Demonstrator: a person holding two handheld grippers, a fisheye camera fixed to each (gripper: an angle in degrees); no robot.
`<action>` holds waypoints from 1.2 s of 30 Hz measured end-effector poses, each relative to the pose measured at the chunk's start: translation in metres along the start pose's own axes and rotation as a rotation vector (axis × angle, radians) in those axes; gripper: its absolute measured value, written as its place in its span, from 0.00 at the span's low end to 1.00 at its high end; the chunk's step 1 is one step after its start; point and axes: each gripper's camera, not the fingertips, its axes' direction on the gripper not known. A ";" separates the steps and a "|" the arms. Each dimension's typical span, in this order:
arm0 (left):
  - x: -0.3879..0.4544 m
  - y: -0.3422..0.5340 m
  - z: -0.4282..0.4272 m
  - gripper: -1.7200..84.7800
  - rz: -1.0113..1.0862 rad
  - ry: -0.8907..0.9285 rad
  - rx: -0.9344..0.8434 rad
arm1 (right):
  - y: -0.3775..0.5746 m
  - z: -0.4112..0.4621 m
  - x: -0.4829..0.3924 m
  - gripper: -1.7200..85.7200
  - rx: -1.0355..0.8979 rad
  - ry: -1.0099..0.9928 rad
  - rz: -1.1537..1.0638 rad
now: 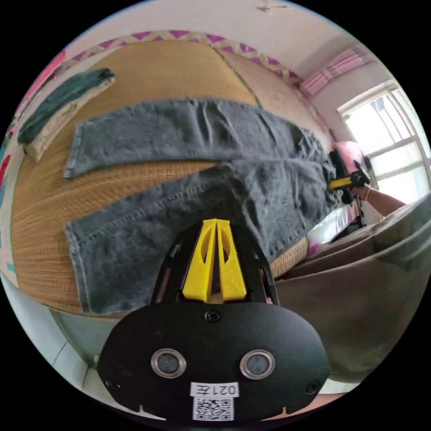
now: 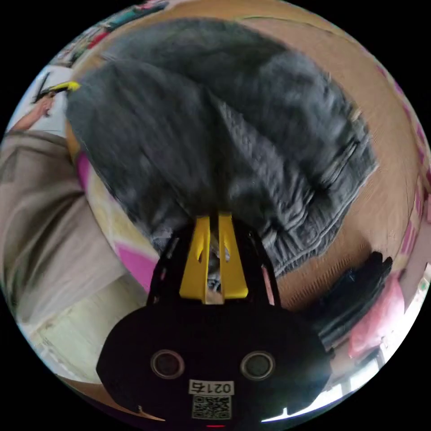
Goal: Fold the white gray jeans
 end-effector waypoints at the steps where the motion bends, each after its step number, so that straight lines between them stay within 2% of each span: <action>1: 0.002 0.011 -0.006 0.01 -0.001 -0.002 0.081 | 0.007 0.000 0.004 0.03 -0.043 -0.031 0.017; 5: -0.011 0.050 0.007 0.01 -0.090 0.191 0.017 | 0.018 -0.010 -0.013 0.02 -0.114 -0.016 -0.076; 7: -0.008 0.052 -0.001 0.01 -0.104 0.175 0.012 | 0.009 -0.031 -0.023 0.01 -0.119 -0.014 -0.071; 8: -0.006 0.050 -0.015 0.01 -0.109 0.180 0.092 | 0.006 -0.039 -0.026 0.01 -0.099 -0.010 -0.065; 11: -0.006 0.034 -0.044 0.01 -0.125 0.249 0.315 | -0.005 -0.083 -0.037 0.01 0.117 -0.083 -0.024; 12: -0.006 0.023 -0.039 0.01 -0.137 0.208 0.302 | -0.011 -0.091 -0.041 0.01 0.172 -0.113 -0.010; 13: -0.007 0.018 -0.031 0.01 -0.151 0.177 0.256 | -0.020 -0.086 -0.049 0.01 0.148 -0.090 -0.017; 14: -0.009 0.011 -0.005 0.01 -0.201 0.100 0.101 | -0.025 -0.077 -0.053 0.01 0.100 -0.065 -0.029; 15: -0.012 0.020 -0.009 0.01 -0.228 0.138 0.189 | -0.031 -0.052 -0.064 0.01 -0.052 -0.005 -0.070; 17: -0.017 0.031 -0.010 0.01 -0.292 0.198 0.203 | -0.022 -0.051 -0.080 0.01 -0.009 0.087 -0.129; 20: -0.006 0.035 -0.022 0.01 -0.301 0.210 0.162 | -0.018 -0.054 -0.081 0.01 -0.037 -0.005 -0.061; 22: 0.004 0.029 -0.043 0.01 -0.270 0.211 0.220 | -0.010 -0.083 -0.072 0.01 0.091 -0.065 0.027; 24: 0.011 0.001 -0.080 0.01 -0.232 0.228 0.338 | -0.004 -0.113 -0.055 0.02 0.262 -0.066 0.139; 27: 0.029 -0.072 -0.111 0.01 -0.121 0.159 0.354 | -0.025 -0.149 -0.026 0.05 0.417 0.005 0.204; 32: 0.079 -0.210 -0.136 0.06 0.113 -0.189 0.258 | -0.120 -0.159 0.018 0.10 0.328 0.158 0.122; 36: 0.101 -0.310 -0.150 0.12 0.325 -0.286 0.120 | -0.191 -0.144 0.053 0.12 0.155 0.238 -0.028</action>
